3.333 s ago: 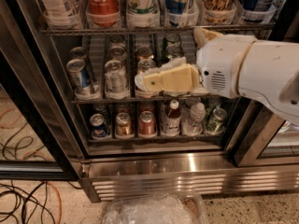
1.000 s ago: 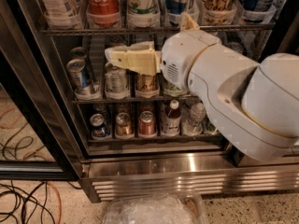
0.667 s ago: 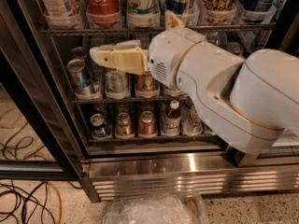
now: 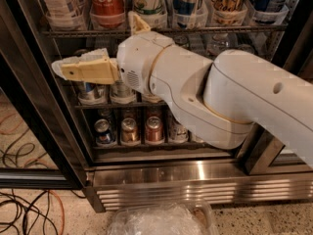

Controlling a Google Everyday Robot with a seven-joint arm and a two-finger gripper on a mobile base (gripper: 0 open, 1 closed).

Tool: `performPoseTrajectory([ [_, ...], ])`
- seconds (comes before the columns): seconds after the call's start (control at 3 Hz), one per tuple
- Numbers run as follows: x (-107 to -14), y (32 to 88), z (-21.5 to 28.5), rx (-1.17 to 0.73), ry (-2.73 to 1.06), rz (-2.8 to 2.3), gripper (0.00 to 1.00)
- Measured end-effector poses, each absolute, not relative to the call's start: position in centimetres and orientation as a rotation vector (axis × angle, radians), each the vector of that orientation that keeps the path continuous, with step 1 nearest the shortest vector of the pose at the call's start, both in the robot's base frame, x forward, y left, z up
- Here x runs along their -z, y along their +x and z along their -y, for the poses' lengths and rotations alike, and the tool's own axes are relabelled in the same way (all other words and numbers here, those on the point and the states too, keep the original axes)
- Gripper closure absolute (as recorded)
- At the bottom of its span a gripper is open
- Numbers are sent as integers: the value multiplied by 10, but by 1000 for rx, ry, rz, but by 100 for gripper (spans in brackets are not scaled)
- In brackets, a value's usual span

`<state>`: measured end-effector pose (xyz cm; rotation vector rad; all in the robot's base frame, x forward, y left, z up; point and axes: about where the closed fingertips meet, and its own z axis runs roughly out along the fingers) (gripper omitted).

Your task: Pick blue plastic bottle from top shelf of fridge

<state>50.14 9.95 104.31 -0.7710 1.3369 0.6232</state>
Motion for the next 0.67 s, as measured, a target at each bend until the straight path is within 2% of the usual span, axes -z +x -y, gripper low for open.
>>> performPoseTrajectory([
  [0.33, -1043, 495, -123, -638, -833, -1291, 0],
  [0.67, -1043, 495, -123, -638, -833, -1291, 0],
])
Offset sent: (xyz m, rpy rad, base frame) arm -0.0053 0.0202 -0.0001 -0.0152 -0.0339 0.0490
